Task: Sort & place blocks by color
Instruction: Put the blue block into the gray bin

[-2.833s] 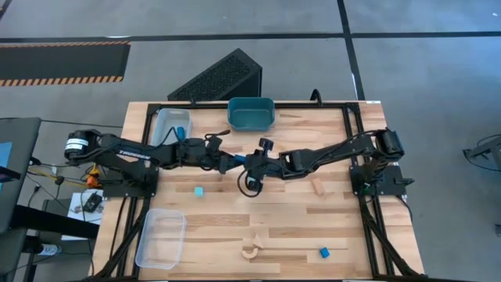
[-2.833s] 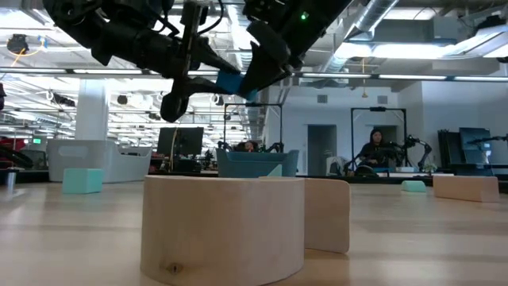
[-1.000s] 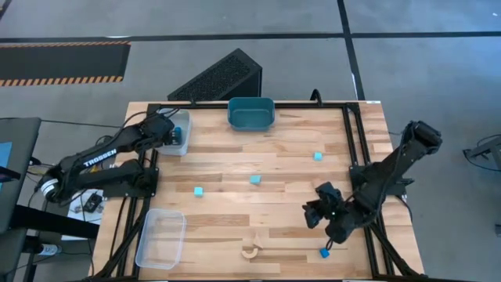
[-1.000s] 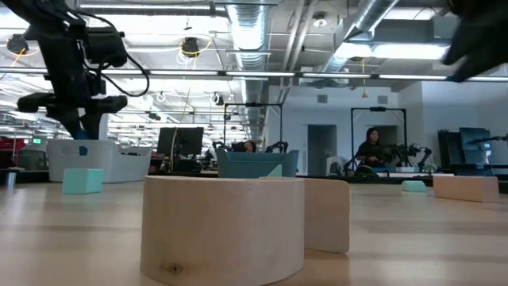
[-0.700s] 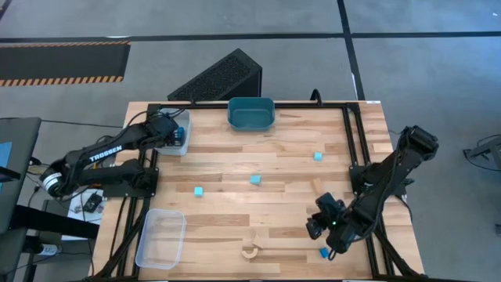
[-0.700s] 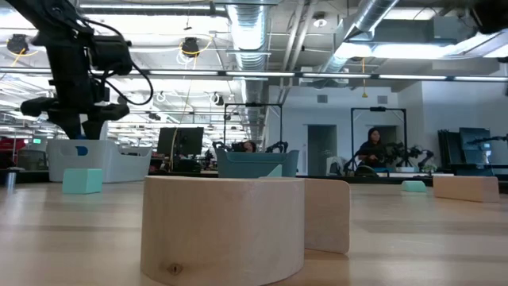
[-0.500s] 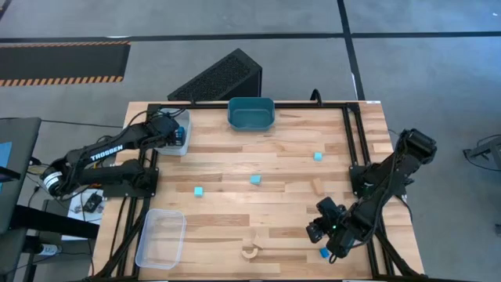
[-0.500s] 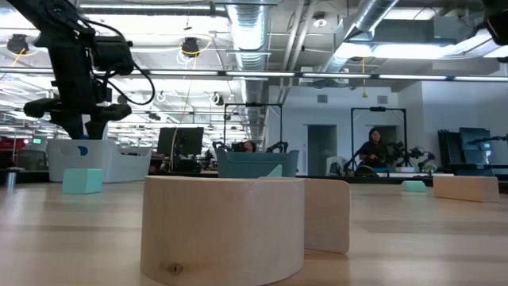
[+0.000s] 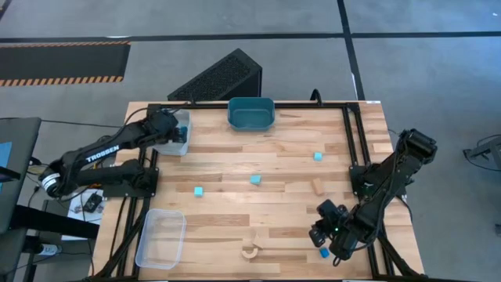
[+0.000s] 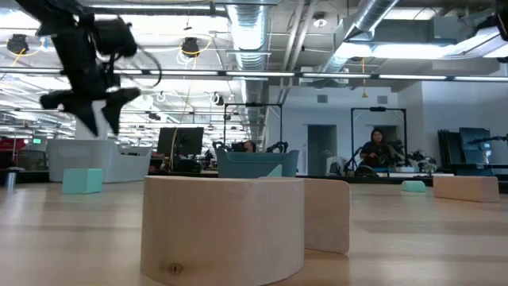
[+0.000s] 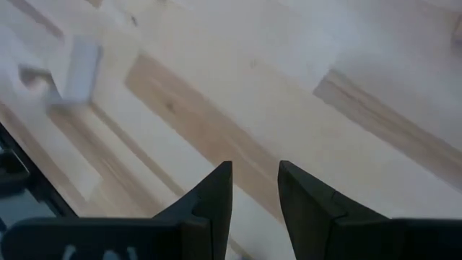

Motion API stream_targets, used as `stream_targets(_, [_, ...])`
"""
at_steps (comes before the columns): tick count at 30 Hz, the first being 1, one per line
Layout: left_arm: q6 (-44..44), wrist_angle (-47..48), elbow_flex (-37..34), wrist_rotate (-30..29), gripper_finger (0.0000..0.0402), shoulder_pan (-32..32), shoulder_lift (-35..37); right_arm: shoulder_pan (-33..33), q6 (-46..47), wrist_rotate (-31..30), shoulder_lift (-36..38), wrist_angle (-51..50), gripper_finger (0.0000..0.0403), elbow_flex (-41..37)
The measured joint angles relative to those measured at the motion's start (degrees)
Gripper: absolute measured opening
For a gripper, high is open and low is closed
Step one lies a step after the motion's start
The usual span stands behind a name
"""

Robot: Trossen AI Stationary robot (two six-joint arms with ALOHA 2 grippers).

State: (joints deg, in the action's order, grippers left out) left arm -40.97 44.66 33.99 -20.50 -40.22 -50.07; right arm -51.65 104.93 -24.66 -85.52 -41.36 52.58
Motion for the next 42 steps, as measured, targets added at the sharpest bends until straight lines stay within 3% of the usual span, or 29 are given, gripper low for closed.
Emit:
stream_targets(4, [2.21,-5.90,2.96,-1.15,0.0207,3.63,2.74,0.96,-5.31,3.57,0.02,-0.02,0.0138,0.00])
stream_targets(10, [6.96,-23.85,2.96,3.77,0.0201,12.73,2.69,3.91,-10.48,3.73,0.02,-0.26,0.0150,0.00])
stream_targets(19, [19.15,-46.18,2.87,2.15,0.0190,25.95,-4.70,8.72,-15.45,4.05,0.04,2.59,0.0168,0.00])
stream_targets(26, [24.63,-56.18,2.87,11.02,0.0190,30.85,-11.99,7.26,-13.93,8.48,0.07,3.99,0.0169,0.00])
stream_targets(33, [26.44,-70.01,3.04,14.19,0.0190,36.01,-22.30,5.23,-8.92,8.40,0.07,3.54,0.0153,0.00])
stream_targets(36, [27.94,-71.19,5.59,14.23,0.0190,37.66,-24.77,3.37,-5.49,8.30,0.07,3.83,0.0147,0.00])
stream_targets(42, [33.51,-64.16,10.83,14.97,0.0190,39.59,-26.09,-1.39,2.72,8.18,0.07,3.96,0.0140,0.00])
